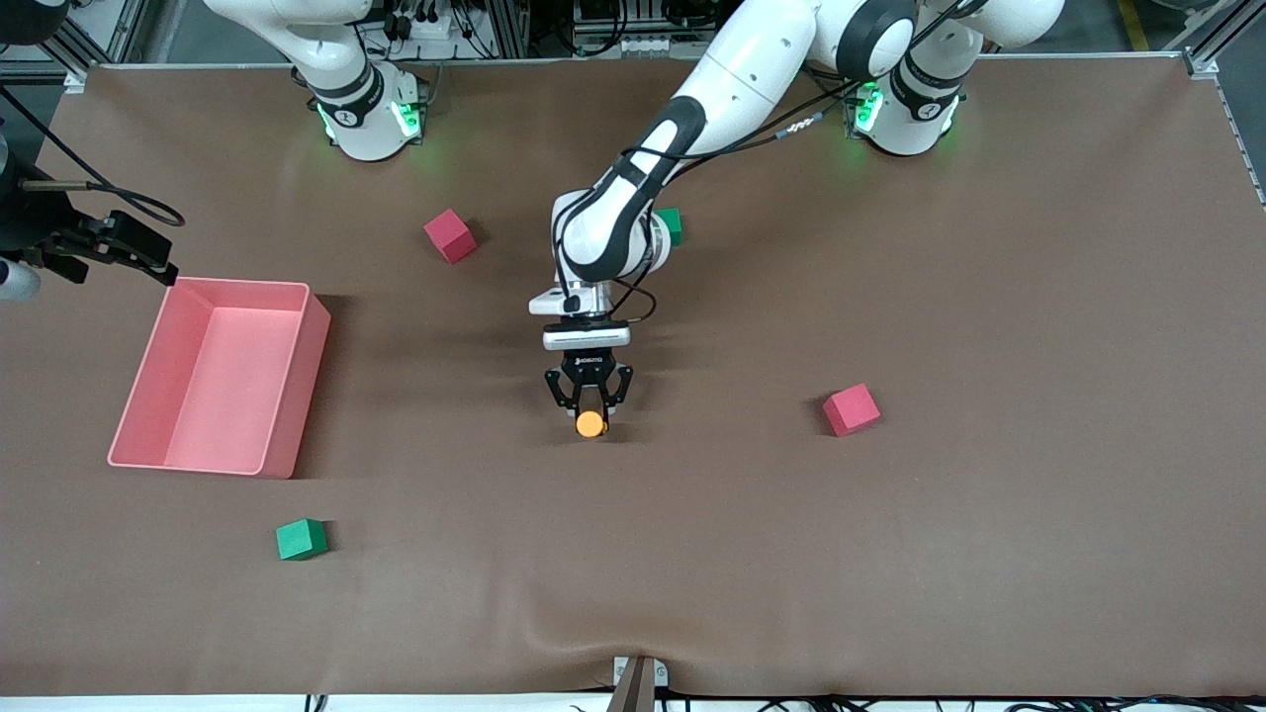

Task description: Place and upright button with both arms

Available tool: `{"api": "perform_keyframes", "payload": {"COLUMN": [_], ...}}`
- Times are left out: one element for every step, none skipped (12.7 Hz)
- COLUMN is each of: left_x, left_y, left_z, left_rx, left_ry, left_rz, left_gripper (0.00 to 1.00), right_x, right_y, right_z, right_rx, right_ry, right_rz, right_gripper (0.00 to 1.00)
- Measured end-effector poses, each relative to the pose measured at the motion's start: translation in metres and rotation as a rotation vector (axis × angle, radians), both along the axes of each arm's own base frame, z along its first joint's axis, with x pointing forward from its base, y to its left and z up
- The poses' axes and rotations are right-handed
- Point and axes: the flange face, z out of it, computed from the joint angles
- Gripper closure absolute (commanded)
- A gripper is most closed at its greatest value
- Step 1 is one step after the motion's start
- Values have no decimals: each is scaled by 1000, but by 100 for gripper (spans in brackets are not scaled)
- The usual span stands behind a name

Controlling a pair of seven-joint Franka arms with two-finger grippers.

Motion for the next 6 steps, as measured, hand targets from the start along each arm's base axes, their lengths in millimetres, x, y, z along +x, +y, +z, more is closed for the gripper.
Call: {"api": "perform_keyframes", "payload": {"left_x": [-5, -8, -12, -15, -17, -18], "left_y": [0, 0, -1, -1, -1, -1], "left_z": [-10, -17, -21, -25, -28, -30], "left_rx": [7, 12, 16, 17, 16, 15], "left_ry": [-6, -6, -4, -4, -5, -6], "left_rz": [4, 4, 0, 1, 6, 9], "left_gripper": [100, 100, 100, 100, 100, 100], "right_x": [0, 0, 0, 0, 0, 0], "right_y": [0, 0, 0, 0, 0, 0], "right_z": [0, 0, 0, 0, 0, 0], "right_rx": [0, 0, 0, 0, 0, 0], "right_ry": [0, 0, 0, 0, 0, 0], "right_rz": [0, 0, 0, 0, 0, 0], "right_gripper": [0, 0, 0, 0, 0, 0]}}
